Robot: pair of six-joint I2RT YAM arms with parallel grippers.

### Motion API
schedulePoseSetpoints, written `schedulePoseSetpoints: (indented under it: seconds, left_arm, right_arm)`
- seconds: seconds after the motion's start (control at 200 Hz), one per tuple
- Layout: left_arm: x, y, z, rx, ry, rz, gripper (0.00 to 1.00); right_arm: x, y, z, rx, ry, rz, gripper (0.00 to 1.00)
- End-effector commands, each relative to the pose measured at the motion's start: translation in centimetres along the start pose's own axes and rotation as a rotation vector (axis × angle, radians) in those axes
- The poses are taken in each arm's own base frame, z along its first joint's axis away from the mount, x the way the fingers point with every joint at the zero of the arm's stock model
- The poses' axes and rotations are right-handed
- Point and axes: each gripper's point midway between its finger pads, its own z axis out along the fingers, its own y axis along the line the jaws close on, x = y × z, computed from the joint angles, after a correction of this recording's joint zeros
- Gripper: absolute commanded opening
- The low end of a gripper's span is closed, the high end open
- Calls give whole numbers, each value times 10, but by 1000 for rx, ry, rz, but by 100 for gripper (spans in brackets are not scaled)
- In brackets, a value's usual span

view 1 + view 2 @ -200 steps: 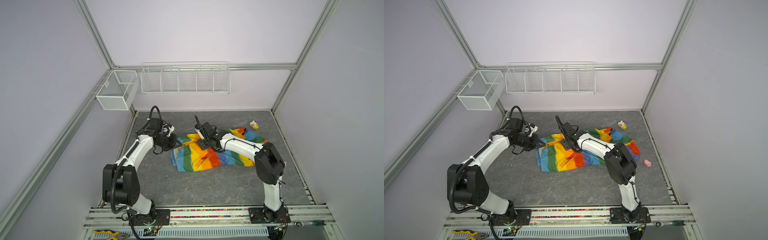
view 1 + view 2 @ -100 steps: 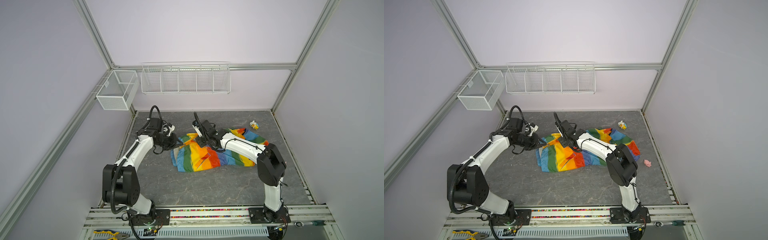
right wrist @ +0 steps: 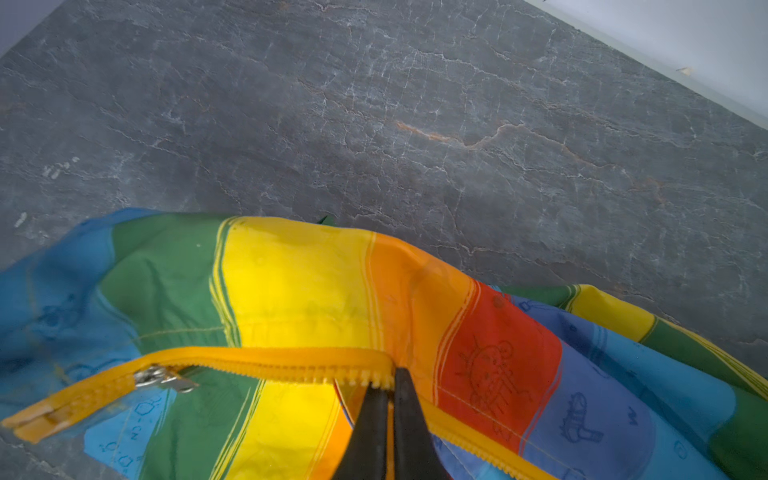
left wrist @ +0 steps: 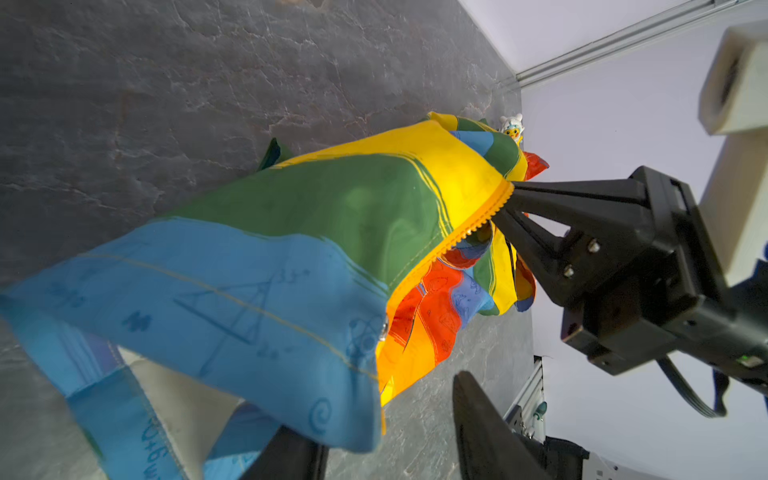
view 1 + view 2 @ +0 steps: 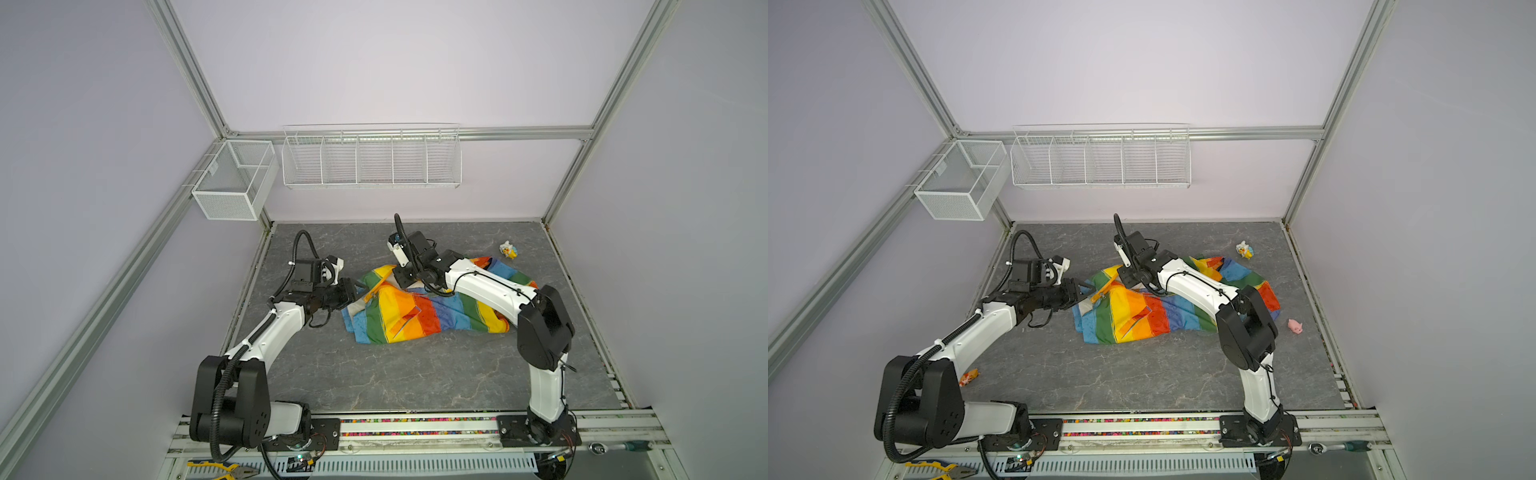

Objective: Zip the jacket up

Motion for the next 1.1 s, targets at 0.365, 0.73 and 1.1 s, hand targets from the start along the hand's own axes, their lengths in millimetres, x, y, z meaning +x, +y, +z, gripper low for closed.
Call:
schedulePoseSetpoints:
  seconds: [0.365, 0.73, 1.1]
  left_arm:
    - [-6, -9, 17, 31, -193, 134, 49]
    - [7, -1, 22, 51, -183, 116, 19]
    - [-11, -24, -6, 2, -206, 145, 0]
  right_arm:
    - [0, -2, -1, -59, 22, 66, 7]
    - [0, -4, -2, -66, 22, 78, 7]
    - [2, -20, -20, 21, 35, 23, 7]
